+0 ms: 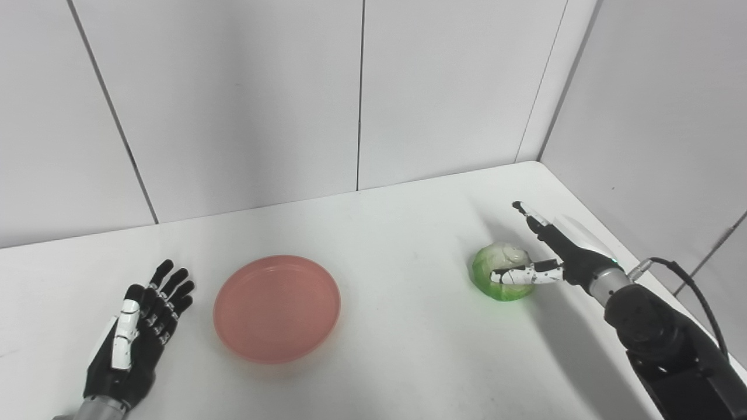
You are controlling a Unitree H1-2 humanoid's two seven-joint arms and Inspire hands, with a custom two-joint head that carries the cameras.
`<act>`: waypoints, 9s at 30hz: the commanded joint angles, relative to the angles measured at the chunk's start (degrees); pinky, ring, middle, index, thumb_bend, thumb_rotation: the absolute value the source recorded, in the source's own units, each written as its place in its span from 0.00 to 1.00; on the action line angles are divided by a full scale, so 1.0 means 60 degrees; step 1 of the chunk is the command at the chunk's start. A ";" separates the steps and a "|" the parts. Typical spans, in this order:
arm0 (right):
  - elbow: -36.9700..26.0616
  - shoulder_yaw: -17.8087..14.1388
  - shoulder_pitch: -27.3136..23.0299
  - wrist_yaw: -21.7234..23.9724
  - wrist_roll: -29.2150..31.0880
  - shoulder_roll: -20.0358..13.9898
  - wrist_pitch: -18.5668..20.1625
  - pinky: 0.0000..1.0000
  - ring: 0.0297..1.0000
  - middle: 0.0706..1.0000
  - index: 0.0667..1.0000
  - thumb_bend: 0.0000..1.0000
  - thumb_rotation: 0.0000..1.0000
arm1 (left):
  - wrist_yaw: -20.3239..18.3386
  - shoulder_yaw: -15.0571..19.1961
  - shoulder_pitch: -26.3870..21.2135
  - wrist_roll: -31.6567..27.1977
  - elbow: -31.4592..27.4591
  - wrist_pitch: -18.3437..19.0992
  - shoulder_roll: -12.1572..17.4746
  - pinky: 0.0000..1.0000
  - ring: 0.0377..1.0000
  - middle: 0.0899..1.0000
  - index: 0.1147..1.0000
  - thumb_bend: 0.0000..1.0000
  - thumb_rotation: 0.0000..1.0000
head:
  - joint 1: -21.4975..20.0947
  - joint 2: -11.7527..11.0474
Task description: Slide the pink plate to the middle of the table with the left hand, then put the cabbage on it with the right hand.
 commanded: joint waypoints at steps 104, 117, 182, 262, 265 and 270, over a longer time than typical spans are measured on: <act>0.0474 0.1207 -0.2711 -0.0519 0.0010 -0.0080 -0.1119 0.38 0.40 0.40 0.48 0.53 0.00 | 0.1011 -0.0654 0.0715 0.0715 -0.0858 0.1405 -0.0413 0.99 0.96 0.97 0.97 0.65 1.00 | 0.1230 0.0270; 0.0529 0.2356 -0.4136 0.0083 -0.0177 0.0818 -0.1191 0.36 0.38 0.40 0.48 0.53 0.00 | 0.1776 -0.0992 0.0630 0.1178 -0.1035 0.1654 -0.0914 0.99 0.95 0.96 0.96 0.64 1.00 | 0.2343 0.0165; 0.4907 0.4865 -0.5656 0.0087 -0.0800 0.3941 -0.4213 0.43 0.44 0.43 0.46 0.53 0.00 | 0.2641 -0.1654 0.0280 0.1847 -0.1206 0.2130 -0.1760 0.96 0.95 0.95 0.96 0.59 1.00 | 0.4561 0.0626; 0.1905 0.3159 -0.5840 0.1074 0.0018 0.3088 -0.2926 0.81 0.89 0.92 0.96 1.00 0.59 | 0.2621 -0.1596 0.0279 0.1930 -0.1034 0.1885 -0.1665 0.94 0.93 0.94 0.94 0.60 1.00 | 0.4401 0.0456; 0.1997 0.2730 -0.5559 0.0488 0.0196 0.3269 -0.2929 0.83 0.90 0.92 0.96 0.98 0.68 | 0.2589 -0.1569 0.0299 0.1880 -0.1071 0.1906 -0.1645 0.95 0.93 0.94 0.94 0.59 1.00 | 0.4392 0.0427; 0.1716 0.2155 -0.4857 -0.0327 0.0182 0.3488 -0.2515 0.84 0.92 0.96 0.96 0.88 0.93 | 0.2578 -0.1479 0.0360 0.1818 -0.1074 0.1847 -0.1640 0.95 0.93 0.94 0.94 0.58 1.00 | 0.4326 0.0347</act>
